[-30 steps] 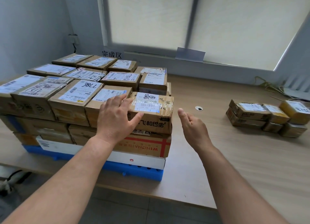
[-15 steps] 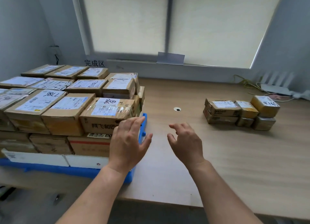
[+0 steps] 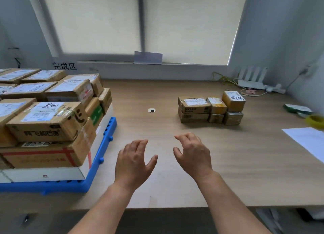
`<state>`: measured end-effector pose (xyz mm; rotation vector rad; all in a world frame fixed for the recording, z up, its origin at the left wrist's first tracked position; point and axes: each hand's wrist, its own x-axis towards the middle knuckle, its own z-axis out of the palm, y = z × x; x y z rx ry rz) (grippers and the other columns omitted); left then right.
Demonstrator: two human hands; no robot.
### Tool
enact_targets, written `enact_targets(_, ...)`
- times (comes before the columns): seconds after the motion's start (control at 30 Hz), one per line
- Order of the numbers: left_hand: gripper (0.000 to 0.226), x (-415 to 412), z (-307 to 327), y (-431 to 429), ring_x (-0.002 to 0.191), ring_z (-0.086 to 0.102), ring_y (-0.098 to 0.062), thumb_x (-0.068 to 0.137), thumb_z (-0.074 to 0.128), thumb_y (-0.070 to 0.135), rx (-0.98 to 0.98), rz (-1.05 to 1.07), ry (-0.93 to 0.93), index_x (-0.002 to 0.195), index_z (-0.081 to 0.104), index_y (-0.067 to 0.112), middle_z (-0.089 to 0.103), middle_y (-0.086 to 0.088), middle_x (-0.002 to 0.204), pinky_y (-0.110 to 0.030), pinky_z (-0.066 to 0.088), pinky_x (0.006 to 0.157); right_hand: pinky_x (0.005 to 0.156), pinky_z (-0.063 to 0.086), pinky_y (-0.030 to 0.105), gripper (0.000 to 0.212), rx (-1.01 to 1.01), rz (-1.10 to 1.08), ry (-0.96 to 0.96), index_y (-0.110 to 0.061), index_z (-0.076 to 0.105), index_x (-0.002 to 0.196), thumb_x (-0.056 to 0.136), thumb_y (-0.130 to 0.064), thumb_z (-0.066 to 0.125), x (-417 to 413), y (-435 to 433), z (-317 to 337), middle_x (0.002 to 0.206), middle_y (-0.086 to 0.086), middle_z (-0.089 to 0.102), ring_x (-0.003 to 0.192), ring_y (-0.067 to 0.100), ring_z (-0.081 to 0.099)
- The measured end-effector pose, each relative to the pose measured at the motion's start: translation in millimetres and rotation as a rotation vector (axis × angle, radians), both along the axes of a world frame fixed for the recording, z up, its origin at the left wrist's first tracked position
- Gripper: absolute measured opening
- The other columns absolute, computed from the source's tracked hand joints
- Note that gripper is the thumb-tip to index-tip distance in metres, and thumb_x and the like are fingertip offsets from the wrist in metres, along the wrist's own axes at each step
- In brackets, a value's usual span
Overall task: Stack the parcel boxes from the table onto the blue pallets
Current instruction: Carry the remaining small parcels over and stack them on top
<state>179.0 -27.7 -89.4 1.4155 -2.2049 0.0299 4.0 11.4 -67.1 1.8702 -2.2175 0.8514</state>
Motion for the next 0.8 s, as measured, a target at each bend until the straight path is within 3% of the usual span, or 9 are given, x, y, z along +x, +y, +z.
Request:
enact_targets(0.1,0.056,-37.8,-4.8,7.1,0.097,0.066,-0.027,0.074,0.075,0.043,0.009,-0.028,0.011,0.118,0.062,0.011,0.068,-0.006,0.108,-0.039,0.053,0.076,0.051,0.05,0.031,0.036,0.01,-0.027,0.026,-0.018,0.071,0.101,0.066,-0.018,0.078,-35.4,12.3,-4.3,0.09,0.004,0.067,0.077,0.024,0.065)
enact_targets(0.4,0.056,-120.6,-14.6,9.5,0.105,0.062,-0.029,0.081,0.061,0.048,0.069,-0.12,0.035,0.123,0.059,0.012,0.066,-0.007,0.115,-0.041,0.049,0.083,0.066,0.053,0.034,0.038,0.039,-0.126,-0.005,-0.015,0.065,0.119,0.082,-0.022,0.066,-111.0,30.1,-16.1,0.106,0.007,0.065,0.094,0.025,0.061)
enact_targets(0.53,0.065,-144.2,-16.1,-9.1,0.1,0.063,-0.028,0.079,0.041,0.057,0.074,-0.127,0.04,0.12,0.061,0.012,0.067,-0.005,0.11,-0.039,0.05,0.079,0.071,0.052,0.033,0.041,0.057,-0.144,-0.003,-0.016,0.061,0.126,0.086,-0.024,0.061,-133.8,16.2,-18.4,0.113,0.006,0.063,0.1,0.024,0.059)
enact_targets(0.8,0.072,-198.5,-24.0,-75.8,0.108,0.06,-0.028,0.079,0.037,0.06,0.144,-0.097,0.068,0.127,0.057,0.011,0.064,-0.008,0.117,-0.04,0.048,0.086,0.086,0.046,0.025,0.047,0.142,-0.149,-0.017,-0.023,0.045,0.141,0.095,-0.032,0.048,-188.2,-46.4,-23.4,0.131,0.0,0.053,0.117,0.015,0.049)
